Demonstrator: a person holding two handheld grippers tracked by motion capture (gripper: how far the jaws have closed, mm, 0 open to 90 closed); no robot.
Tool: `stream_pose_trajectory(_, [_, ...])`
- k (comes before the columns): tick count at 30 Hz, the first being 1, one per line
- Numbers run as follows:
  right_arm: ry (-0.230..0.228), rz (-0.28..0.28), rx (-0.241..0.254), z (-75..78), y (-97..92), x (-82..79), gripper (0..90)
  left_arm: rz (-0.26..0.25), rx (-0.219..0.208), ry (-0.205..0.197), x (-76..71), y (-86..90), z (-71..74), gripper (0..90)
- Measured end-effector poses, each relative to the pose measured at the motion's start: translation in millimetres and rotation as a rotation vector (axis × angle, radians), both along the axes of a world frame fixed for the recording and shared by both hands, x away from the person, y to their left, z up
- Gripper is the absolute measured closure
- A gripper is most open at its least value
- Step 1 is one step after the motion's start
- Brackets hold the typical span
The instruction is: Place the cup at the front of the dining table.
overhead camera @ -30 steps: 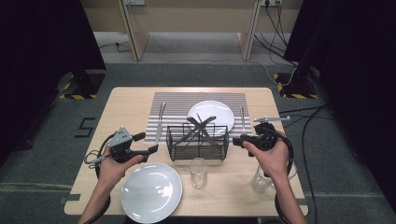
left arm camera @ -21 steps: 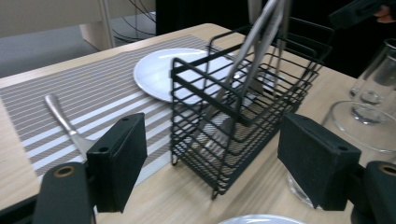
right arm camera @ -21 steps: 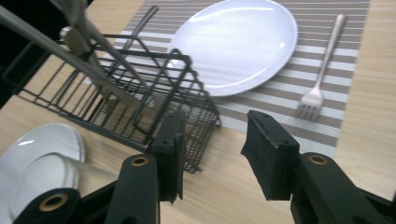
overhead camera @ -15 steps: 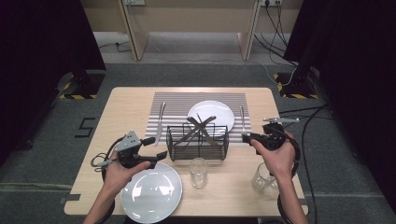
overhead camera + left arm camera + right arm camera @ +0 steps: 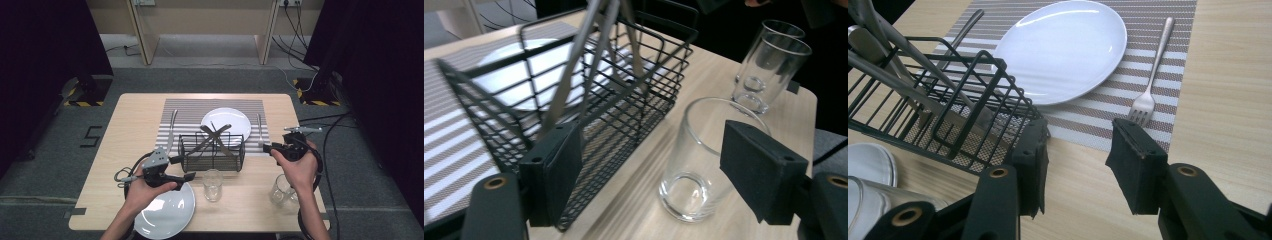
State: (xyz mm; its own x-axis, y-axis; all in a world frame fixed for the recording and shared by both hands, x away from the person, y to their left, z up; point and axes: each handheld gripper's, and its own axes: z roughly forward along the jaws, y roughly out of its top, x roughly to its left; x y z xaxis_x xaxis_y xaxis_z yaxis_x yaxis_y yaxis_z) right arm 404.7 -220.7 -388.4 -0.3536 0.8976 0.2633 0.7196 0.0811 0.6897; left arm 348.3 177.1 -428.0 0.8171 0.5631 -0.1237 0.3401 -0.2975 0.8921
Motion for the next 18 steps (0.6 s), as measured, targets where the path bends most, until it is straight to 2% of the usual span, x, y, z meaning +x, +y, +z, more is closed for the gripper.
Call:
stream_pose_trajectory(6, [-0.001, -0.009, -0.012, -0.6, -2.2, 0.2, 58.6, -0.036, 0.021, 0.016, -0.8, -13.2, -4.8, 24.8])
stream_pose_trajectory(14, [-0.001, -0.010, -0.010, -0.4, -2.8, -0.4, 58.6, -0.043, 0.022, 0.042, 1.7, -23.6, -10.3, 27.4])
stream_pose_trajectory(18, [-0.005, -0.009, -0.008, 0.0, -3.5, -0.7, 58.6, -0.053, 0.030, 0.039, 1.8, -27.0, -9.3, 29.5])
